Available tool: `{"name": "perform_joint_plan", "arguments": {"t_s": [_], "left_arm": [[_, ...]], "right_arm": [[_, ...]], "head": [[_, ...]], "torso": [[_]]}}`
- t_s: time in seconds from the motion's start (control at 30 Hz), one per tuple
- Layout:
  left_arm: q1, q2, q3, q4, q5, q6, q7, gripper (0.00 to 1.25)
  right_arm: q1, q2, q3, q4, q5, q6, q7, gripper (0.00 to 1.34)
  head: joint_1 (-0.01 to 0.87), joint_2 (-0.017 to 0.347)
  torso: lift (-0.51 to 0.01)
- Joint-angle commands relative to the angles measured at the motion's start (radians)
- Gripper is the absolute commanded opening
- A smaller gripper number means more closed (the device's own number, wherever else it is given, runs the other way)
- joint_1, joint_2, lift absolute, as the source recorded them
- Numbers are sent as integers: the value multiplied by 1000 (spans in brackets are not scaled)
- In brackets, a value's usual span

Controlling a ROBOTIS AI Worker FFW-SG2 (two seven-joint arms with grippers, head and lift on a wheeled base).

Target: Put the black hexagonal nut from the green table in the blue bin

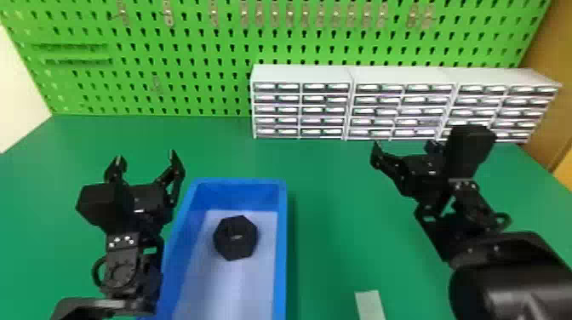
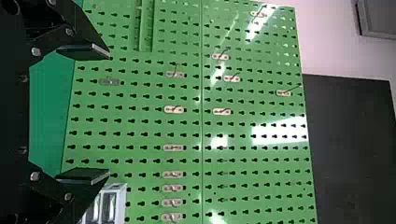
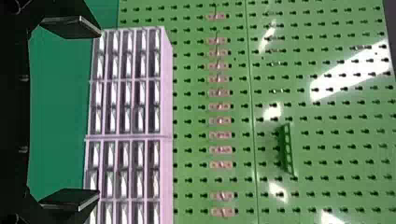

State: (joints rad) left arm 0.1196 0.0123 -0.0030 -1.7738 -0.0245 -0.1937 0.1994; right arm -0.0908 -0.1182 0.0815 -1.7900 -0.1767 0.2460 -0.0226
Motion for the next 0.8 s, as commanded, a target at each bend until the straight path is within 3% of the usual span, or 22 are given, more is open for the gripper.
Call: {"name": "perform_joint_plan", "arguments": {"t_s": [0.0,0.33,0.77], "left_arm": [[0,0,-3,4,0,0,0,879],[5,0,-5,11,5,0,0,881],[17,0,-14,13,14,-1,-2,879]], "right_arm": [[37,-3,0,6,16,-67,-28,1235],[91,-29,27,18,48,-169,-115,1215],[160,-41,53,18,68,-240,-183,1213]], "head": [[657,57],[657,57],[657,57]], "torso": [[-95],[-95],[-95]]}}
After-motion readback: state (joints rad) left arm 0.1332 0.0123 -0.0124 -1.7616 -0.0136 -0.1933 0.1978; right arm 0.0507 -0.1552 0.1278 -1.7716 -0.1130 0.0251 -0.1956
